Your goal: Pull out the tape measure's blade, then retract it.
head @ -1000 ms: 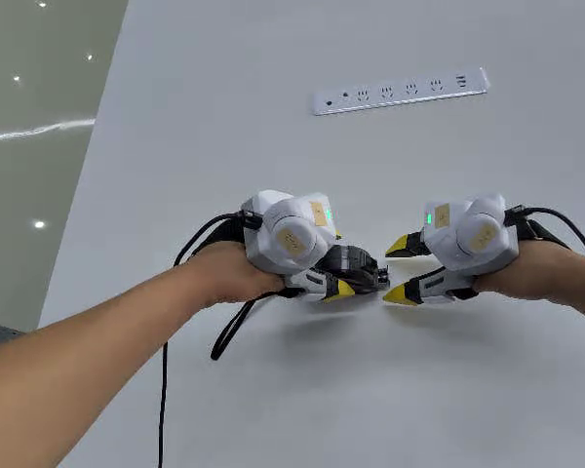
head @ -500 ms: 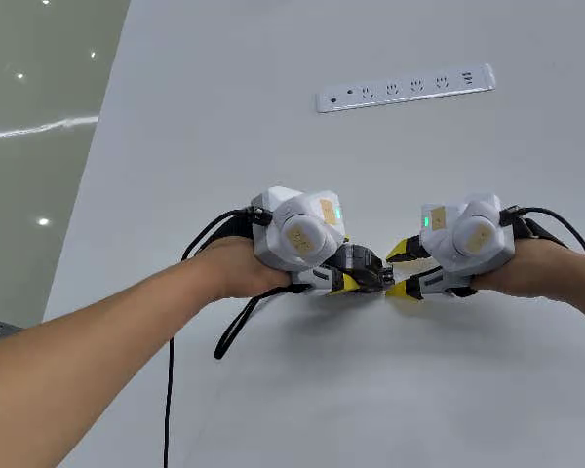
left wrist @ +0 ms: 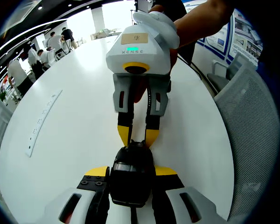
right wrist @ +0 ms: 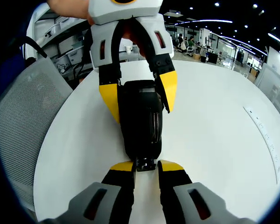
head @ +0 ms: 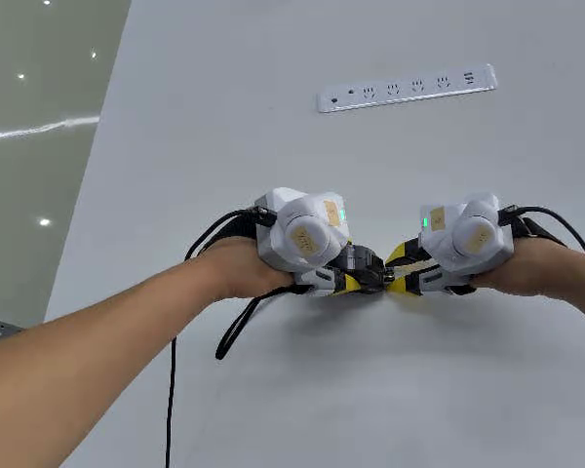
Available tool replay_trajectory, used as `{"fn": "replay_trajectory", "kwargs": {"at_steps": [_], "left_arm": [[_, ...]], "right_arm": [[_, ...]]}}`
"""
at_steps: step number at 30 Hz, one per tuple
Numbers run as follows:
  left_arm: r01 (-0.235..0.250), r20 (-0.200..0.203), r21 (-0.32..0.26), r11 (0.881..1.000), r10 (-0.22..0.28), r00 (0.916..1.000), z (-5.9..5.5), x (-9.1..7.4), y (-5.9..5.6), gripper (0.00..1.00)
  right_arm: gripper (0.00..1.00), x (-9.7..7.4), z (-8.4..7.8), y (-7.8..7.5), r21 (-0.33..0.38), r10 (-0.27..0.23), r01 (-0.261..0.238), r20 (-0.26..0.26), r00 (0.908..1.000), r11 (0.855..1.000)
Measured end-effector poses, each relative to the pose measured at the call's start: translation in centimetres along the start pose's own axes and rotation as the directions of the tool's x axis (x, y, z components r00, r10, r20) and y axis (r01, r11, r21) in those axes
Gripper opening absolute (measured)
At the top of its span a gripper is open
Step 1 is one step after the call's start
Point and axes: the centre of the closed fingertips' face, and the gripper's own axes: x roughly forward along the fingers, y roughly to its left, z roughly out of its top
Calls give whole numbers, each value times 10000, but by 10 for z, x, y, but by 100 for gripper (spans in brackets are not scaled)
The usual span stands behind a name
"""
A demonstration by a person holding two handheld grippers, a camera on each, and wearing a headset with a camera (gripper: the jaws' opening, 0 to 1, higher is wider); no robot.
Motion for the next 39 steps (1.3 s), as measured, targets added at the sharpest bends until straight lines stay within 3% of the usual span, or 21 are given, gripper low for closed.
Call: {"fn": "replay_trajectory", "kwargs": {"at_steps": [24, 39], "left_arm": [[78, -153, 357, 9993, -72, 9999, 0, 0, -1, 29], [134, -143, 300, 9995, -130, 9998, 0, 0, 0, 29]], "right_arm": [[11, -5, -1, 1, -126, -70, 68, -161, 9998, 9999], [11, -23, -19, -1, 94, -199, 203, -339, 9992, 9998]]}}
